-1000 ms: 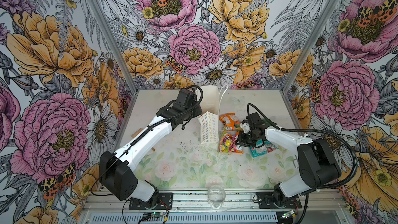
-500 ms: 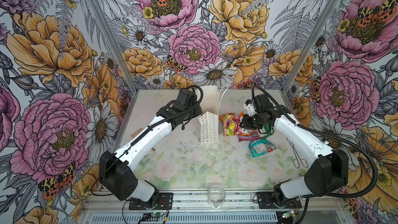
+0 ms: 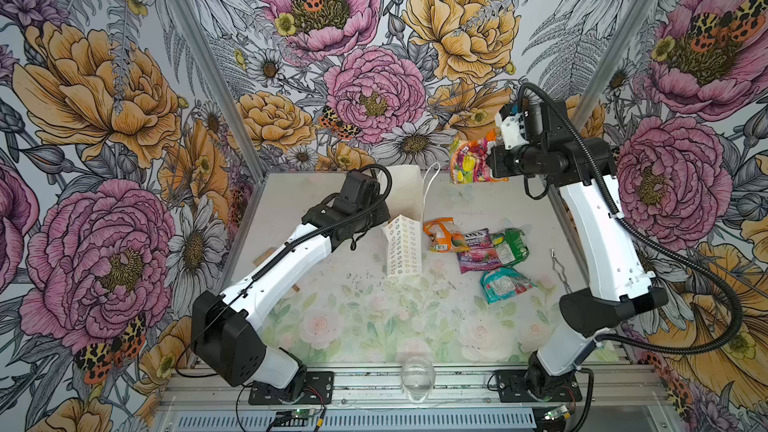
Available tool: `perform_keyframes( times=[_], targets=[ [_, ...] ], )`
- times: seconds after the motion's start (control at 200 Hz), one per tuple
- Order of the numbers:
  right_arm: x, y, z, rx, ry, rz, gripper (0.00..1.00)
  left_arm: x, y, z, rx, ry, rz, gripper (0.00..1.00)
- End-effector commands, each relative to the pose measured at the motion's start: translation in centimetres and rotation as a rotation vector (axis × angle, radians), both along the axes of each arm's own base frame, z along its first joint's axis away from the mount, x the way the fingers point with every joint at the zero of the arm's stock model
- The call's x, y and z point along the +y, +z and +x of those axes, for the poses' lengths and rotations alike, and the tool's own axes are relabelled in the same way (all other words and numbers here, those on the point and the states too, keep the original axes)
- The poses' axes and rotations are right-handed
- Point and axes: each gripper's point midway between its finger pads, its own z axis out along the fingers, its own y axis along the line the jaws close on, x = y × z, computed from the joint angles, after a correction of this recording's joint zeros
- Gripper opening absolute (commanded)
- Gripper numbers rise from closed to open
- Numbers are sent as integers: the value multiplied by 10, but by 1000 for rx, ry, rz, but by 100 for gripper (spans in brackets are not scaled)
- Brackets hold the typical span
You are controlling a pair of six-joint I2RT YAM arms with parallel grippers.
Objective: Place the snacks into the paper bag
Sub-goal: 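Lift the orange Fox's Fruits bag with the right gripper up and away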
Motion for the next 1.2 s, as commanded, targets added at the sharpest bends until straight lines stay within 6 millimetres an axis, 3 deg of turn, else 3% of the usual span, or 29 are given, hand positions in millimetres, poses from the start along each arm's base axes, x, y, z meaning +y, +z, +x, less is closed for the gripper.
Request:
perform_keyframes(
  times=[0.0,0.25,0.465,0.56,0.941,1.191],
  targets=[
    [0,23,7,-85,26,-39,0,-7,3,2,-1,-32,-4,0],
    [31,67,34,-292,98,39,0,-8,2,3,0,-34,-2,0],
    [56,88,44,-403,122,60,0,-7,3,3,-2,-33,-2,0],
    [71,84,50,-408,148,67,0,-8,3,2,-2,-35,0,0],
    [127,36,67,-351,231,-20,0,-7,4,0,-6,-35,2,0],
    [137,10,68,-324,233,-156,0,-5,4,-2,-10,-31,5,0]
  ],
)
